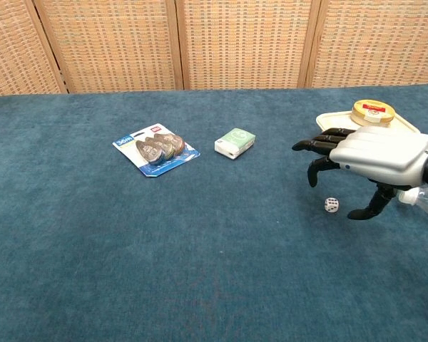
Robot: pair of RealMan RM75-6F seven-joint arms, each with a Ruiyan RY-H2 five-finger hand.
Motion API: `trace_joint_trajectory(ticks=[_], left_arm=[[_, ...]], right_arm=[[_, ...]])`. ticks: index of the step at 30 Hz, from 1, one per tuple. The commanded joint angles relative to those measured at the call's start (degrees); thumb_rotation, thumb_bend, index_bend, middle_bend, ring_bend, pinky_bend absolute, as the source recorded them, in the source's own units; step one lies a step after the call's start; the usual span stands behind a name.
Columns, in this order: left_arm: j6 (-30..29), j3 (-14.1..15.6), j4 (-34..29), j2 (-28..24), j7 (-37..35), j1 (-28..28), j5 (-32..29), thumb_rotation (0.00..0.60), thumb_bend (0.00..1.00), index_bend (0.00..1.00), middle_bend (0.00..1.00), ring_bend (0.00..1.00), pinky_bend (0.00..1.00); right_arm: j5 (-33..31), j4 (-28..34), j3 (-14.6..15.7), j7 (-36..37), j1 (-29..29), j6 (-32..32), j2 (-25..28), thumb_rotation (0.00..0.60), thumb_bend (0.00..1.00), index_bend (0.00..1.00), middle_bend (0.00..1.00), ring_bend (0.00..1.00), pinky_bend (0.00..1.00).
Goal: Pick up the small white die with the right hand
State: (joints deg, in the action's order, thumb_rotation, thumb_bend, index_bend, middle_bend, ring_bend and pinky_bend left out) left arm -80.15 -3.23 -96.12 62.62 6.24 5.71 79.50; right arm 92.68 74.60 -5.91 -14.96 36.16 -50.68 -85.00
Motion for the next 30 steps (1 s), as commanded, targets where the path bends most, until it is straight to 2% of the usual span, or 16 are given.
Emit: trace_joint_trajectory(ticks=[1, 7, 14, 20, 30], left_arm=[[0.18, -0.02, 0.02, 0.10, 0.25, 0.10, -0.24, 0.600, 0.06, 0.00, 0.00, 0.00, 0.00], [0.37, -0.04, -0.09, 0.20, 0.62, 0.24, -0.62, 0.600, 0.06, 0.00, 0.00, 0.00, 0.00], [0.54, -0.03, -0.13, 0.14, 0.58, 0.38, -0.81, 0.600, 0.06, 0.00, 0.00, 0.00, 0.00], [0.47, -0.01, -0.16, 0.13, 0.50, 0.39, -0.90, 0.600, 0.06, 0.00, 0.00, 0.00, 0.00], [0.70, 0.00, -0.21, 0.21, 0.85, 0.59, -1.24, 0.600, 0.06, 0.00, 0.00, 0.00, 0.00]], right_arm=[[-2.94, -0.17, -1.13, -1.00, 1.05, 2.25, -1.31, 0.600, 0.26, 0.32, 0.00, 0.00, 0.00], [-8.37, -0.24, -2.52, -4.65, 2.20, 4.45, -2.68, 0.600, 0.26, 0.35, 0.00, 0.00, 0.00], [-12.67, -0.82, -2.69, -8.46, 2.67, 5.22, -3.55, 0.600, 0.26, 0.39, 0.00, 0.00, 0.00], [-14.49, -1.58, -2.27, -10.35, 3.17, 5.10, -4.31, 0.600, 0.31, 0.41, 0.00, 0.00, 0.00], [-16.55, -2.60, -1.21, -11.35, 3.91, 5.17, -4.97, 0.600, 0.31, 0.42, 0.00, 0.00, 0.00]])
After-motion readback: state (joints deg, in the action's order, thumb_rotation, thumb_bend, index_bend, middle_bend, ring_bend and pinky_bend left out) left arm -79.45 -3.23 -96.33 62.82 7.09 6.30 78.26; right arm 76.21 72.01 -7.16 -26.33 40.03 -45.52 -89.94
